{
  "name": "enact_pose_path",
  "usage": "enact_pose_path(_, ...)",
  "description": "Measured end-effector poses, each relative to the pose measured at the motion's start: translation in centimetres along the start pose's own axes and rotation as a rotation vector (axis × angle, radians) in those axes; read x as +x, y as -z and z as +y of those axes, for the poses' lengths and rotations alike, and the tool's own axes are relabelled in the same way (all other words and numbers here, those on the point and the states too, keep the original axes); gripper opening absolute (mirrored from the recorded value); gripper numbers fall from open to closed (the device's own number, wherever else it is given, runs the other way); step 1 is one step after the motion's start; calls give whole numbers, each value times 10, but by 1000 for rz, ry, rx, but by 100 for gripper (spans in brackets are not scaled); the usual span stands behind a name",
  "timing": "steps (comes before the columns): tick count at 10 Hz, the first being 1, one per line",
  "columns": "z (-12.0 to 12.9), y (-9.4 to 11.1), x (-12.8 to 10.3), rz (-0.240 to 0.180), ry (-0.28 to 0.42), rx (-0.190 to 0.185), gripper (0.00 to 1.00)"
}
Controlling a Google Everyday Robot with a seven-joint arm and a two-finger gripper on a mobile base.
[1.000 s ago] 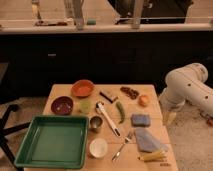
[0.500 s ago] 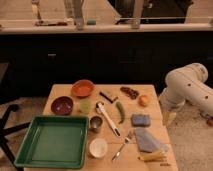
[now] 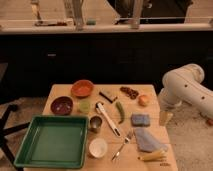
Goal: Place eraser in red bowl
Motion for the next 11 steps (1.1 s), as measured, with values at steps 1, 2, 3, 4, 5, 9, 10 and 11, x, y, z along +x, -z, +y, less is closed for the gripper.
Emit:
enact_pose_path(1, 0, -1, -14, 2, -14, -1, 80)
enact_pose_path(2, -1, -1, -23, 0, -31, -1, 80)
enact_pose_path(3, -3, -1, -34, -6, -58, 0, 80)
enact_pose_path(4, -5, -1, -39, -12, -77, -1, 80)
enact_pose_path(5, -9, -2, -47, -27, -119, -5, 80)
enact_pose_path(9, -32, -17, -74, -101, -235, -53, 80)
enact_pose_path(10, -41, -22, -82, -110, -243, -66, 80)
enact_pose_path(11, -48, -25, -92, -118, -241, -77, 80)
